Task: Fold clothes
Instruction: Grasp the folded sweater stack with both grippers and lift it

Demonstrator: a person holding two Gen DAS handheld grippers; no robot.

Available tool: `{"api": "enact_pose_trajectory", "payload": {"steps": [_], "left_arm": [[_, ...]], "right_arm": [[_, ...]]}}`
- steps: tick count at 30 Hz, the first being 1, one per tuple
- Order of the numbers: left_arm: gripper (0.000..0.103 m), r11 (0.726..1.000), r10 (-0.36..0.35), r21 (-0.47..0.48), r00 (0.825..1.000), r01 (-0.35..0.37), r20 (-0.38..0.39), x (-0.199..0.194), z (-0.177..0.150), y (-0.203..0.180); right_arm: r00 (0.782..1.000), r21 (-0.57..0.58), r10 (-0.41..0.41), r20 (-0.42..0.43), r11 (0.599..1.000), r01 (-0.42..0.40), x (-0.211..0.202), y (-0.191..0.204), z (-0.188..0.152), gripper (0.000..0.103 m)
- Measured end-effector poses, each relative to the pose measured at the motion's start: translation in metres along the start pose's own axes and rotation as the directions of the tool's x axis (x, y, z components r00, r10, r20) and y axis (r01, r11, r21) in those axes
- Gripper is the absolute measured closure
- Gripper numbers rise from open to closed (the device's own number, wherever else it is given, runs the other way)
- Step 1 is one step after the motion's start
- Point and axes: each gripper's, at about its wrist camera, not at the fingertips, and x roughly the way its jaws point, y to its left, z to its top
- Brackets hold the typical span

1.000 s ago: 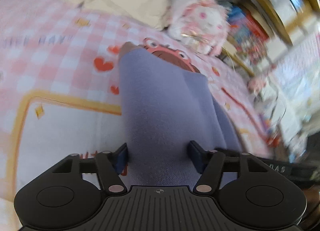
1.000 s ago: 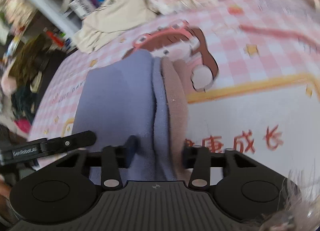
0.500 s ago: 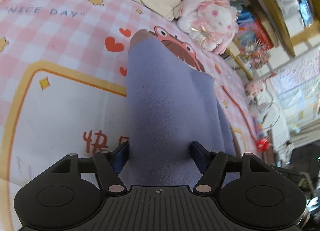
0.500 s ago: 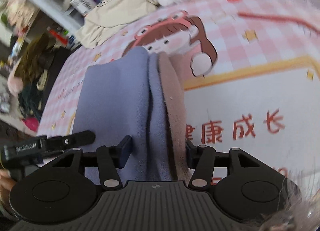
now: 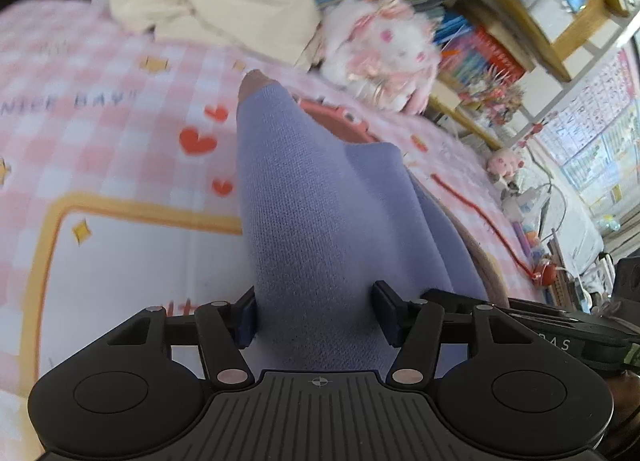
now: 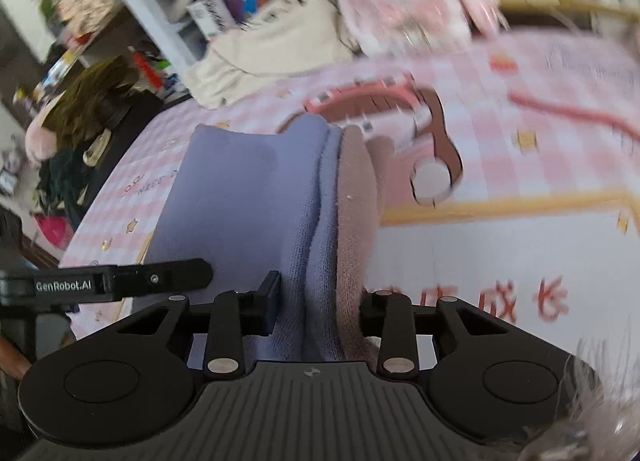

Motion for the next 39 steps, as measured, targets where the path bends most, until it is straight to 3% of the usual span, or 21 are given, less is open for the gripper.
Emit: {"api": "enact_pose_trajectory", "payload": {"steps": [10, 25, 39], "left_arm": [[0.045, 1.000, -0.005, 0.023, 0.998, 0.004, 0.056, -0.007, 0.021, 0.001], [0.045, 0.998, 0.046, 0.037, 0.995, -0.049, 0.089, 0.024, 0.087, 0.025], [0.044, 0.996, 0.060, 0.062, 0.997, -0.063, 0.047, 0.067, 0.139, 0.051]], "right_arm": [[0.999, -0.062, 0.019, 0.048, 0.998, -0.016, 0.004, 0.006, 0.019, 0.072], [0.997, -0.046, 0.048, 0.054, 0.998, -0.046, 0.062, 0.001, 0.086, 0.071], [0.999, 0.017, -0.008, 0.052, 1.000, 0.007, 0.113, -0.005, 0.124, 0.071]]}}
